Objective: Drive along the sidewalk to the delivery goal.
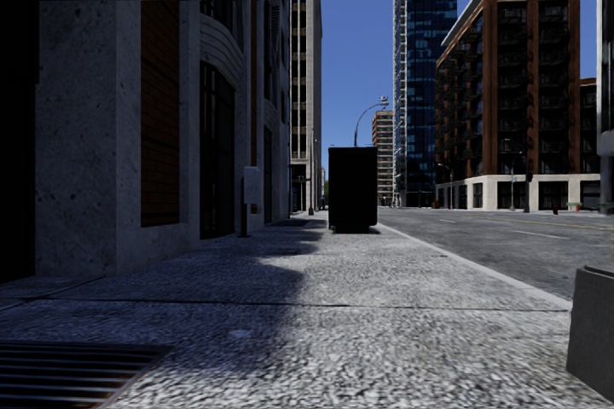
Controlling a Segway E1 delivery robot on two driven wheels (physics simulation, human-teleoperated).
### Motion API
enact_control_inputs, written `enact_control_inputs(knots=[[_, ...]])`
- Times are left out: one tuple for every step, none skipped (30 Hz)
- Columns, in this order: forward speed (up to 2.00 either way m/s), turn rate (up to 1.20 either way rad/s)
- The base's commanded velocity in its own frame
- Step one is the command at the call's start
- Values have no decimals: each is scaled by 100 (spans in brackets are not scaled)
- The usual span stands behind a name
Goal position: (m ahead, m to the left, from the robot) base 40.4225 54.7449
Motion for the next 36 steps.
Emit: enact_control_inputs(knots=[[200,0],[200,0],[200,0],[200,0],[200,0],[200,0],[200,0],[200,0],[200,0],[200,0],[200,0],[200,0],[200,0],[200,0],[200,0],[200,0],[200,0],[200,0],[200,0],[200,0],[200,0],[200,0],[200,0],[200,0],[200,0],[200,0],[200,0],[200,0],[200,0],[200,0],[200,0],[200,0],[200,0],[200,0],[200,0],[200,0]])
